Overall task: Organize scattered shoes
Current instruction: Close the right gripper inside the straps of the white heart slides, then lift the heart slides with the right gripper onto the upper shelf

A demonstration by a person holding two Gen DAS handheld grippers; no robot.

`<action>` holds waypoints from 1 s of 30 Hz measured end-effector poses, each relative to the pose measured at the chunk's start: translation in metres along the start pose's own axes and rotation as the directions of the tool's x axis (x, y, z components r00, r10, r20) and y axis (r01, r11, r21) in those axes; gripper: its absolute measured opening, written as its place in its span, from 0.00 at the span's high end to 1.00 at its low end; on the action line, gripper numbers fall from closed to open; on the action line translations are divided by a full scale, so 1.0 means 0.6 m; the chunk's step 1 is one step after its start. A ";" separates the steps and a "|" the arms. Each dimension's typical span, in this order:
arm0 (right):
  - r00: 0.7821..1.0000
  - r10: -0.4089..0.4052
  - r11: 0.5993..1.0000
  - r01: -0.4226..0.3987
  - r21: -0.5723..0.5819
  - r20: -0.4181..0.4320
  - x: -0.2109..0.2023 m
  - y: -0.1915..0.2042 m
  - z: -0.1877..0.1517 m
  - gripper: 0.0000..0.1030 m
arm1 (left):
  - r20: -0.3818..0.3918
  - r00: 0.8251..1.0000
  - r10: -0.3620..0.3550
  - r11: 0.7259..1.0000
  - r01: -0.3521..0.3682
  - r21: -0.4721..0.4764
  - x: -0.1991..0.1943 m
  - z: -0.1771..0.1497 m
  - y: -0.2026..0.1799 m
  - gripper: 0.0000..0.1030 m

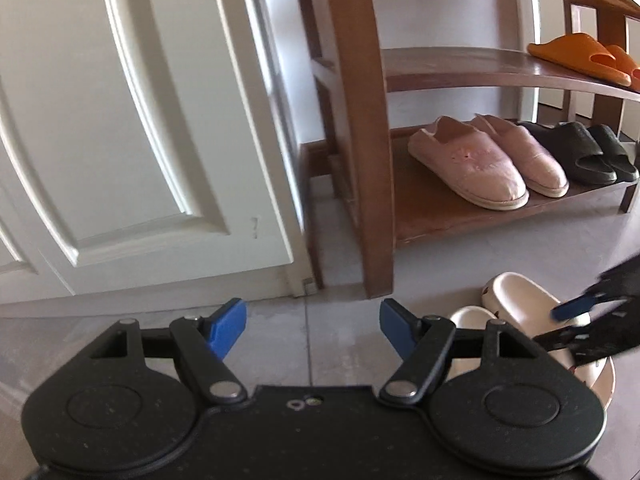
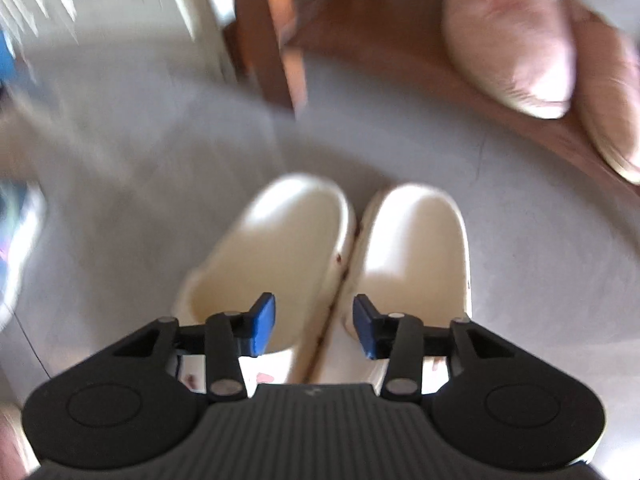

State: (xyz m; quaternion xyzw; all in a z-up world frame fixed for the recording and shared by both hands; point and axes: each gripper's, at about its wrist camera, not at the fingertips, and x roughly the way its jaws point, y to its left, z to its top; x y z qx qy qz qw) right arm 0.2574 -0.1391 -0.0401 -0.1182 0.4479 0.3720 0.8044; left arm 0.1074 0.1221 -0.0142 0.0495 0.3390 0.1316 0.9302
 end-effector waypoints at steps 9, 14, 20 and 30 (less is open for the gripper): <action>0.944 -0.046 0.999 0.052 -0.011 0.326 -0.108 0.015 -0.272 0.26 | -0.041 0.999 0.025 0.999 -0.024 0.021 0.015 -0.023 0.006 0.29; 0.943 -0.127 0.992 0.125 0.028 0.308 0.003 0.115 -0.323 0.26 | -0.051 0.998 0.020 0.999 -0.018 0.043 0.009 -0.025 -0.002 0.28; 0.898 -0.191 0.981 0.165 0.100 0.395 0.040 0.136 -0.335 0.21 | -0.021 1.000 0.014 0.993 -0.011 0.119 -0.007 -0.032 -0.019 0.28; 0.886 -0.181 0.983 0.149 0.107 0.427 0.050 0.104 -0.299 0.53 | -0.036 0.999 0.020 0.985 -0.013 0.170 -0.011 -0.049 -0.024 0.28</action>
